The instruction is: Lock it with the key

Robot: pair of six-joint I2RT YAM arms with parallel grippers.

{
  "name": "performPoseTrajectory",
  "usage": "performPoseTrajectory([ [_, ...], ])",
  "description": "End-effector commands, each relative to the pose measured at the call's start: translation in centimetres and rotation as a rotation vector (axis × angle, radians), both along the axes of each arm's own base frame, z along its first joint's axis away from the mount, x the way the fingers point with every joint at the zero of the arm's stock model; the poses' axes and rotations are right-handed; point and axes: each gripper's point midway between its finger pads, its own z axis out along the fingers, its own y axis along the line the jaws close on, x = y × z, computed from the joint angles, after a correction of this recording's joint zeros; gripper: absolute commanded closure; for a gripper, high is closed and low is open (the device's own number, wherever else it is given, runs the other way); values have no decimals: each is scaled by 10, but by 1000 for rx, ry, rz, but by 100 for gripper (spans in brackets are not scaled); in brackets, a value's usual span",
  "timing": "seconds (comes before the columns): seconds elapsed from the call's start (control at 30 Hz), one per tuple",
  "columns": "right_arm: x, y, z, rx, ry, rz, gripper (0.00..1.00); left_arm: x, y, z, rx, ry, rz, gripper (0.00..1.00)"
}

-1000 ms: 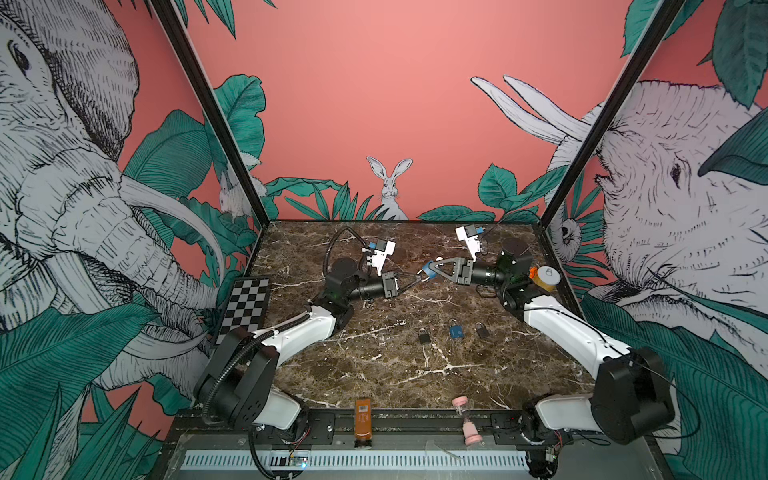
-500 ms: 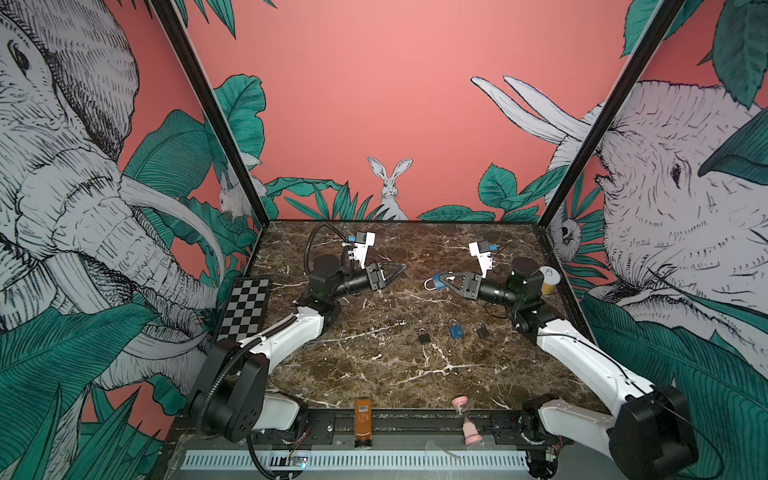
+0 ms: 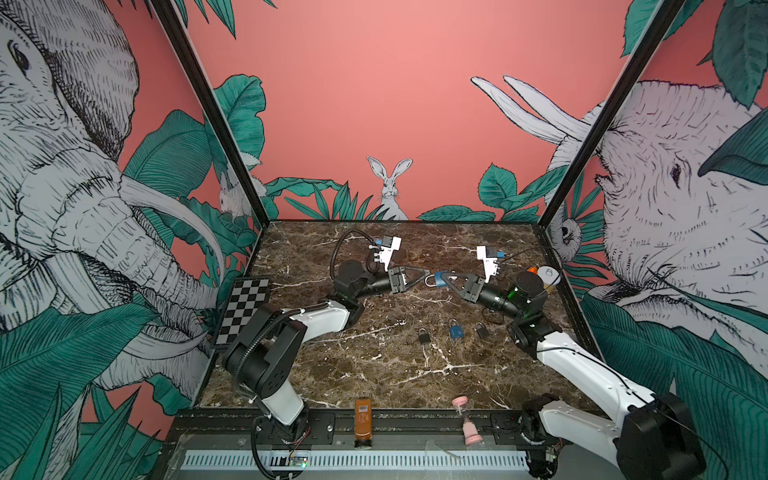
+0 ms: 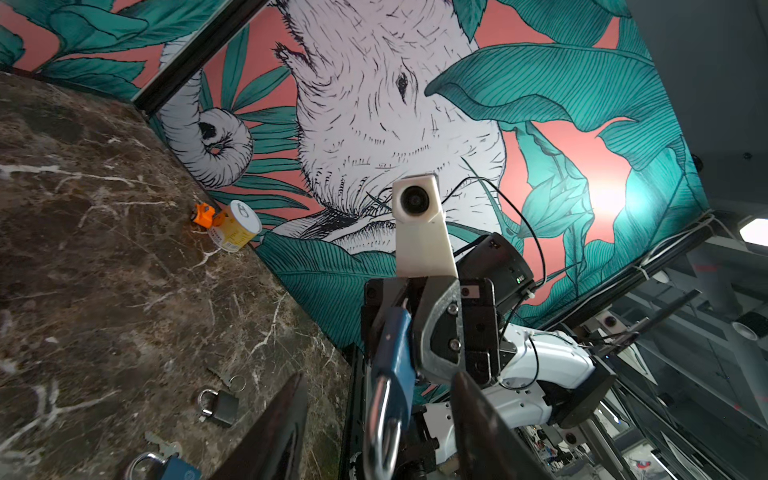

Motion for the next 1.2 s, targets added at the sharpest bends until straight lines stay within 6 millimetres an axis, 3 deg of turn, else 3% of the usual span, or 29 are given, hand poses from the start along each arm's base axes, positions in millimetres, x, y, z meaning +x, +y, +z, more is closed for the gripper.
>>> performPoseTrajectory([
  [0.0,-3,4,31,55,-109,16,100,-13,-3,29,-62,-76,-56,46],
  [0.27,1,0,32,55,-136,-28,100,-17,-6,33,-97,-49,-102,53],
  [0.6,1,-2,47,68,-193,-41,100,-20,-10,27,-105,-16,-127,57],
  [0.9,2,0,42,47,-181,-35,100,-22,-14,31,-112,-21,-148,74],
  [1.17,3,0,40,25,-188,-43,100,-28,-18,36,-116,-22,-177,74],
])
